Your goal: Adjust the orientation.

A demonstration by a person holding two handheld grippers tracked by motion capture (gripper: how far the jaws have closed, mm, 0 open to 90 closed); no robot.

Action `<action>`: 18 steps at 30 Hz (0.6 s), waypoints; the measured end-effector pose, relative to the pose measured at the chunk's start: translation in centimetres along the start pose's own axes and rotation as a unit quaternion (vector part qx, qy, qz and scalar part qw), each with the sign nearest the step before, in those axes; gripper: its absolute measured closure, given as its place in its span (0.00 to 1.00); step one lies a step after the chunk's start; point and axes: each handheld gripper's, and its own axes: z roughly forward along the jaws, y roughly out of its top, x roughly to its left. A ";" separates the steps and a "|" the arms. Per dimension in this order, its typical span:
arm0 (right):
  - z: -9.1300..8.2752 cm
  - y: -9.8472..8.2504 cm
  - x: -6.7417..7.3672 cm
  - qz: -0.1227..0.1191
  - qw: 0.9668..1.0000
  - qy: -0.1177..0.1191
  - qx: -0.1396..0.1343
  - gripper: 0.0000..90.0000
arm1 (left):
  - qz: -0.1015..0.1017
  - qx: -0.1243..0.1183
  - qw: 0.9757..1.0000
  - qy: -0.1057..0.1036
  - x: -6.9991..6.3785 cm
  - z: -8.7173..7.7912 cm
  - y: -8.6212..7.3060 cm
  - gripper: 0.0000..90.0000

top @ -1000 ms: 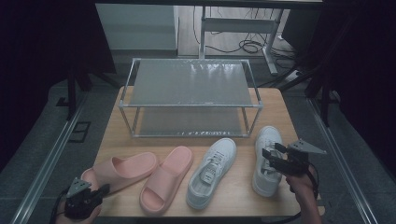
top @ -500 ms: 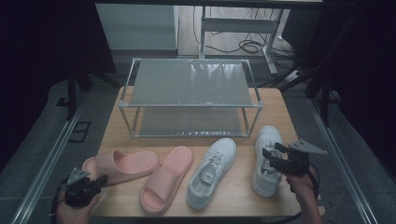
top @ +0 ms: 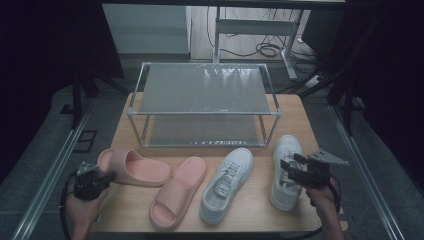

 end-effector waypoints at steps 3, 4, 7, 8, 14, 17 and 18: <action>0.0 0.0 0.0 0.000 1.000 0.000 0.000 0.42 | 0.002 0.002 1.000 0.003 0.3 0.7 0.9 1.00; 0.0 0.0 -0.1 0.000 1.000 -0.001 0.000 0.42 | 0.001 0.003 1.000 0.005 0.3 0.9 1.1 1.00; -0.1 0.0 -0.1 0.001 1.000 -0.002 0.000 0.42 | 0.002 0.006 1.000 0.005 0.2 1.2 1.7 1.00; -0.1 0.0 -0.2 0.001 1.000 -0.003 0.000 0.42 | 0.003 0.003 1.000 0.001 0.0 1.1 1.7 1.00; -0.2 0.0 -0.2 0.003 1.000 -0.004 -0.001 0.42 | 0.023 -0.022 0.999 -0.021 -2.5 -0.8 1.3 1.00; -0.4 0.0 -0.1 0.002 1.000 -0.004 -0.004 0.42 | 0.048 -0.029 0.998 -0.038 -4.9 -1.7 0.9 1.00; -0.4 0.0 -0.1 0.002 1.000 -0.004 -0.004 0.42 | 0.048 -0.029 0.998 -0.038 -4.9 -1.7 0.9 1.00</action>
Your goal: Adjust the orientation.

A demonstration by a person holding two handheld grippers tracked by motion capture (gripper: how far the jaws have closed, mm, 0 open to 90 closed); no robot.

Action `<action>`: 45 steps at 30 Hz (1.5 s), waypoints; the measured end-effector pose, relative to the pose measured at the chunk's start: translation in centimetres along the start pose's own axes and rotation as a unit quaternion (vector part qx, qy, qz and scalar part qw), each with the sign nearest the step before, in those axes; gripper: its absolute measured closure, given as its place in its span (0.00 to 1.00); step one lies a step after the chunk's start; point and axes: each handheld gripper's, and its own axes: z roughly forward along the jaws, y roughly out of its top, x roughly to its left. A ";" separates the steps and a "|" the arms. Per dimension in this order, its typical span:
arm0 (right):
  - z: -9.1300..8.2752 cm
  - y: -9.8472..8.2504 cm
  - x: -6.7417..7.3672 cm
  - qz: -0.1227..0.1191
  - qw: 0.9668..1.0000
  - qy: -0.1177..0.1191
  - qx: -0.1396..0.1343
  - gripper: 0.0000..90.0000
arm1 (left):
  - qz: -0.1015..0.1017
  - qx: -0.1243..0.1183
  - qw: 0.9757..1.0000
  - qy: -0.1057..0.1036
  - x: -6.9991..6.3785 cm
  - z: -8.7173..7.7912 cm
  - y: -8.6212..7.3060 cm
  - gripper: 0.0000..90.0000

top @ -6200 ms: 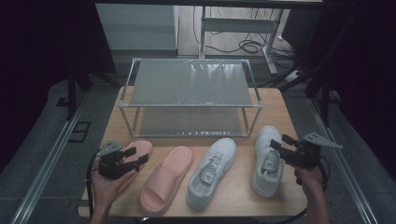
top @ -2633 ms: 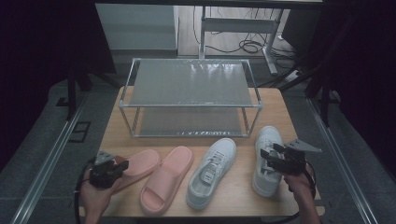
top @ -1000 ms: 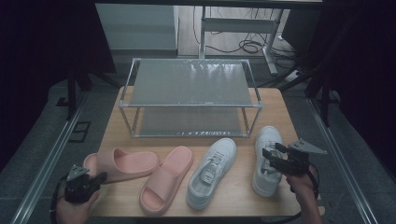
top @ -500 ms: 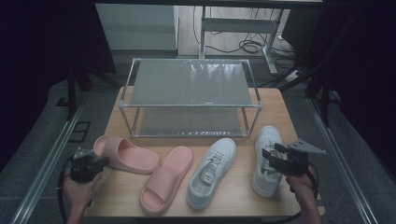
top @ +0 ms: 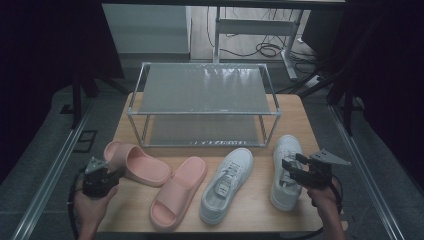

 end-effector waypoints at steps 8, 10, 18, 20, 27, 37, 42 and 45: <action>0.1 0.0 0.0 -0.002 1.000 0.001 0.003 0.42 | 0.013 0.026 1.000 0.003 -2.2 2.8 0.3 1.00; 0.0 0.0 0.0 -0.001 1.000 0.001 0.002 0.42 | 0.009 0.031 0.999 0.018 -1.9 3.5 0.5 1.00; 0.1 -0.1 0.0 -0.001 1.000 0.002 0.003 0.42 | -0.006 0.042 0.998 0.043 -0.7 4.8 1.0 1.00; 0.2 -0.1 0.1 -0.002 1.000 0.004 0.004 0.42 | -0.001 0.043 0.998 0.045 -0.7 4.9 1.0 1.00; 0.6 -0.3 0.1 -0.001 1.000 0.005 0.009 0.42 | 0.001 0.049 0.998 0.049 -0.5 4.5 0.7 1.00; 0.3 -0.1 0.1 0.000 1.000 0.005 0.005 0.42 | -0.005 0.054 0.997 0.052 0.6 3.1 -0.2 1.00; 0.2 -0.1 0.0 0.001 1.000 0.003 0.004 0.42 | -0.006 0.061 0.997 0.052 1.3 2.2 -0.9 1.00; 0.1 -0.1 -0.1 0.002 1.000 0.003 0.004 0.42 | -0.009 0.063 0.997 0.050 1.8 1.6 -1.3 1.00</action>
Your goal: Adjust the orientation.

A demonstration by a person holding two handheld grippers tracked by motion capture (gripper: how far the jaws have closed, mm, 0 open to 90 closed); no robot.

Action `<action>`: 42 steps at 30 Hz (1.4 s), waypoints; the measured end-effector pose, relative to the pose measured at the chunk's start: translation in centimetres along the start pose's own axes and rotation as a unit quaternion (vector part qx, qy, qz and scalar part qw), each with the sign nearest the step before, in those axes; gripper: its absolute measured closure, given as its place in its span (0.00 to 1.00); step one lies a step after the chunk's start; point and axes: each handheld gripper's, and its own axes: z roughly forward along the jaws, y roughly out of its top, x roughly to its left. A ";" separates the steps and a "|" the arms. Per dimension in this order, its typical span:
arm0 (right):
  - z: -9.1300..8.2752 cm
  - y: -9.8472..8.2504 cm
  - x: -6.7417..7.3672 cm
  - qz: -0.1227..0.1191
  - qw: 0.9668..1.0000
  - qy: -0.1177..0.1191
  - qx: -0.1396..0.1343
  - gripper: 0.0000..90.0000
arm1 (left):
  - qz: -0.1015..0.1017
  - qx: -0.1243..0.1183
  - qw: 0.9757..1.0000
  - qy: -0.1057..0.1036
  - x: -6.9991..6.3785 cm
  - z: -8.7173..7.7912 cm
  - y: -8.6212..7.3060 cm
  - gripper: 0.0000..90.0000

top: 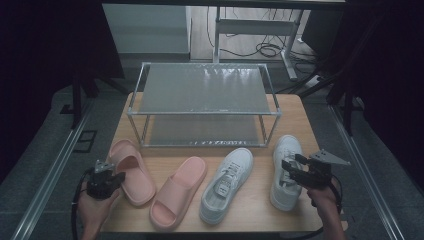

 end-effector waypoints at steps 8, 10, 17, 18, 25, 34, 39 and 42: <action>0.0 0.0 -0.1 0.001 1.000 -0.002 0.001 0.42 | -0.008 0.004 1.000 0.005 1.3 -0.9 -0.7 1.00; 0.0 -0.1 -0.1 0.001 1.000 -0.002 0.003 0.42 | -0.010 0.006 1.000 0.007 1.6 -1.0 -0.8 1.00; 0.0 -0.1 -0.2 0.003 1.000 -0.004 0.002 0.42 | -0.016 0.009 1.000 0.011 2.7 -1.4 -0.9 1.00; 0.0 -0.1 -0.2 0.003 1.000 -0.004 0.002 0.42 | -0.016 0.012 1.000 0.012 2.9 -1.4 -0.9 1.00; 0.1 -0.1 -0.2 0.003 1.000 -0.004 0.004 0.42 | -0.019 0.004 1.000 -0.007 3.2 -2.2 -0.9 1.00; 0.0 0.0 -0.1 0.002 1.000 -0.003 0.003 0.42 | -0.013 -0.021 1.000 0.007 4.7 -3.6 1.4 1.00; 0.2 -0.1 0.0 0.000 1.000 -0.002 0.005 0.42 | -0.025 -0.017 1.000 -0.002 7.2 -0.6 3.3 1.00; 0.2 -0.1 -0.1 0.001 1.000 -0.003 0.005 0.42 | -0.034 -0.015 0.999 -0.008 8.4 1.3 4.1 1.00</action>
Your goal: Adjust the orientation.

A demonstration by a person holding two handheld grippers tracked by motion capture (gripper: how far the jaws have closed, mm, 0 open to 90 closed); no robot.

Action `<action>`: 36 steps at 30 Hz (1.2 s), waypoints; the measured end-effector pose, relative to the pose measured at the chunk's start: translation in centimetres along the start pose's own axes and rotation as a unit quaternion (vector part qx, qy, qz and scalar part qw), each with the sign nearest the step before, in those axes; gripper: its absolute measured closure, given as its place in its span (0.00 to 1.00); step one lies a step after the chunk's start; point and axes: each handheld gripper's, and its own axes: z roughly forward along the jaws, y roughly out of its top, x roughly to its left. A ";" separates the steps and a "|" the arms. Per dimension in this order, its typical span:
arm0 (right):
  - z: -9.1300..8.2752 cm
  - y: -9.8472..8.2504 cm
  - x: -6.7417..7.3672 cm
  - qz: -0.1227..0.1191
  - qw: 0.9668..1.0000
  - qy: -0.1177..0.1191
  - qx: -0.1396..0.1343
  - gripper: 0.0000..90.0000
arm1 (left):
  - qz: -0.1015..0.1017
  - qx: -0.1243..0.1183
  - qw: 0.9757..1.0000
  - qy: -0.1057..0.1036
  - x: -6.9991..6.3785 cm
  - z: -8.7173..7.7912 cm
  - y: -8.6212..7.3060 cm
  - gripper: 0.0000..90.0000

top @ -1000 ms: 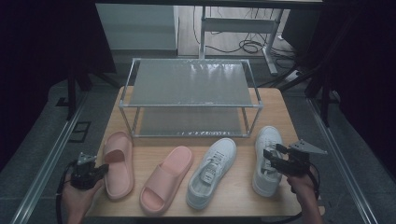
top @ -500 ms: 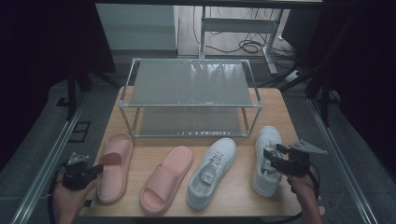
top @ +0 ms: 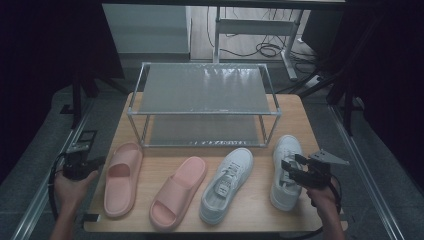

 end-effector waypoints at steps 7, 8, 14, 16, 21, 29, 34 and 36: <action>0.0 -0.1 -0.3 0.003 1.000 -0.004 0.000 0.42 | -0.001 0.013 1.000 0.002 1.2 2.7 1.1 1.00; 0.0 -0.1 -0.3 0.003 1.000 -0.004 0.000 0.42 | -0.002 0.014 1.000 0.001 1.4 3.1 1.2 1.00; 0.0 -0.1 -0.3 0.003 1.000 -0.003 0.001 0.42 | 0.003 0.021 1.000 -0.015 1.6 4.5 1.5 1.00; 0.0 -0.1 -0.4 0.005 1.000 -0.004 0.000 0.42 | 0.008 0.019 1.000 -0.015 1.5 4.5 1.5 1.00; 0.0 -0.1 -0.3 0.003 1.000 -0.004 0.001 0.42 | 0.014 0.022 0.999 -0.034 1.3 4.5 1.3 1.00; 0.1 -0.1 -0.3 0.002 1.000 -0.004 0.002 0.42 | 0.043 0.025 0.997 -0.055 -1.0 5.1 1.7 1.00; 0.1 -0.2 -0.4 0.004 1.000 -0.002 0.001 0.42 | 0.057 0.027 0.996 -0.066 -2.4 5.6 2.0 1.00; 0.1 -0.2 -0.4 0.004 1.000 -0.002 0.000 0.42 | 0.061 0.025 0.996 -0.068 -2.9 5.6 2.1 1.00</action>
